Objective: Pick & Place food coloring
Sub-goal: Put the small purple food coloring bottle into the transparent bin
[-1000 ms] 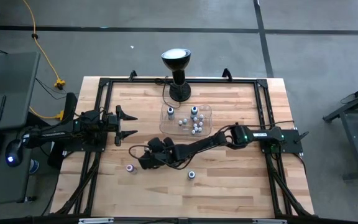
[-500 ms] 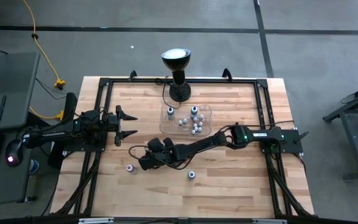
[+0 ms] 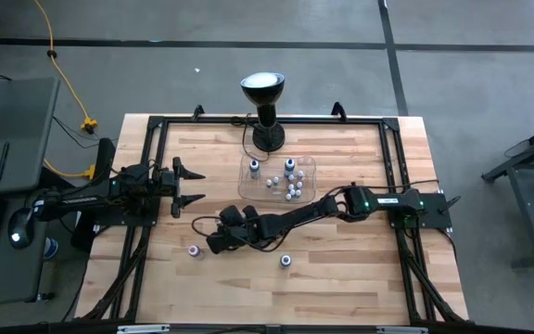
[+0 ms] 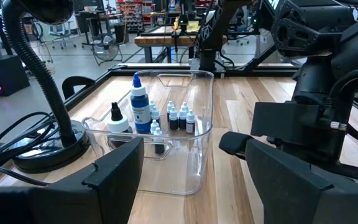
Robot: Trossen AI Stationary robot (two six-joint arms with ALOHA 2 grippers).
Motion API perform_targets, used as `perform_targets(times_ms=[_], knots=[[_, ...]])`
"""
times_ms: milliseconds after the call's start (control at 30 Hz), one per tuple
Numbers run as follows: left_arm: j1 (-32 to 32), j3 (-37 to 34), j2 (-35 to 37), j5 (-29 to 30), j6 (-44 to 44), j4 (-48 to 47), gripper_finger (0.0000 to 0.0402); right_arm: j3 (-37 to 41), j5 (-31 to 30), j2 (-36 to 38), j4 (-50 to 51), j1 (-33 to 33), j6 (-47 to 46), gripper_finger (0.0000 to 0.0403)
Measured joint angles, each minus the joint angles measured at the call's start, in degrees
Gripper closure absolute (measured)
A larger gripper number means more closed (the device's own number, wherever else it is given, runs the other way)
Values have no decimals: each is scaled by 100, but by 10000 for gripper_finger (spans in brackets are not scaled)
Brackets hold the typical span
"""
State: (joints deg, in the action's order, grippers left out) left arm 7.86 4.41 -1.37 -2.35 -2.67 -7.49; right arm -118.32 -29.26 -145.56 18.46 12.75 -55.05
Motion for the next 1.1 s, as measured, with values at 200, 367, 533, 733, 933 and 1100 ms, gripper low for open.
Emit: perform_targets(times_ms=[200, 367, 533, 733, 933, 1100], knots=[[2, 1, 0, 0, -1, 0, 124, -2, 40, 4, 1, 0, 144, 342], [0, 2, 0, 0, -1, 0, 124, -46, 78, 3, 44, 2, 340, 344], [1, -1, 2, 0, 0, 0, 124, -378, 75, 2, 375, 13, 575, 345], [1, 0, 2, 0, 0, 0, 124, -1052, 66, 2, 1040, 17, 944, 345], [1, 1, 2, 0, 1, 0, 124, -1652, 37, 68, 1675, 16, 1358, 346], [1, 1, 2, 0, -1, 0, 124, -1614, 25, 303, 2215, 42, 1353, 346]])
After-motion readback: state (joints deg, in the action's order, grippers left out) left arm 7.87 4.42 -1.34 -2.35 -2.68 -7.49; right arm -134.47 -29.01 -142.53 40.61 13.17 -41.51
